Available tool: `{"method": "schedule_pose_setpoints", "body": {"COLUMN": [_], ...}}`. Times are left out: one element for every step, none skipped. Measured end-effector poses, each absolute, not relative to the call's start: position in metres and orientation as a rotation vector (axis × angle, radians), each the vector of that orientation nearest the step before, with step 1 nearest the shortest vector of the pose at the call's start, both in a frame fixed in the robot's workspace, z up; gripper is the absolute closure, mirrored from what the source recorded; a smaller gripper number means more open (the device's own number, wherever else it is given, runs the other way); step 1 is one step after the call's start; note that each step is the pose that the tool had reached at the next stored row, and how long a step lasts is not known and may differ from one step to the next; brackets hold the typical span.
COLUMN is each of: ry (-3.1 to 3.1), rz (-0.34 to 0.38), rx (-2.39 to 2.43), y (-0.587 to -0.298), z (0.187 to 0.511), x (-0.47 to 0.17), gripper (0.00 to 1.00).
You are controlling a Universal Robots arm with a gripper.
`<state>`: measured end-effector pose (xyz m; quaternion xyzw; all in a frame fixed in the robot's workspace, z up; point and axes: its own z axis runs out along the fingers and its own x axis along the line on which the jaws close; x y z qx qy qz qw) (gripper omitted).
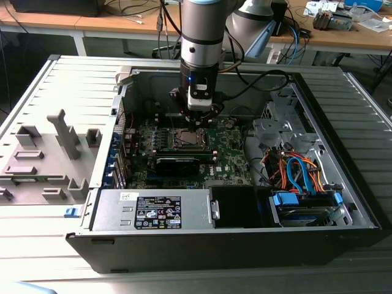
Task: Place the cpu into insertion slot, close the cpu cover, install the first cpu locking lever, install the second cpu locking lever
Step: 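Install the first cpu locking lever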
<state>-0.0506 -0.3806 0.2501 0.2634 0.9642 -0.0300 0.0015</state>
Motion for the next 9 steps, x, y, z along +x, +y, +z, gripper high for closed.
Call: {"method": "schedule_pose_setpoints", "body": {"ry": [3.027, 3.028, 3.028, 3.029, 3.03, 3.03, 3.031, 3.032, 3.032], "rz": [-0.094, -0.094, -0.094, -0.094, -0.094, -0.094, -0.094, -0.094, -0.094], "rx": [0.823, 0.82, 0.818, 0.816, 0.813, 0.811, 0.809, 0.805, 0.803], "y": [-0.3806, -0.3806, -0.3806, -0.3806, -0.3806, -0.3806, -0.3806, -0.3806, -0.3806], "z": [0.2501, 0.2501, 0.2501, 0.2501, 0.2501, 0.2501, 0.2501, 0.2501, 0.2501], "x": [-0.0506, -0.0506, -0.0506, -0.0506, -0.0506, -0.0506, -0.0506, -0.0506, -0.0506], "gripper": [0.89, 0.89, 0.89, 0.89, 0.89, 0.89, 0.89, 0.89, 0.89]}}
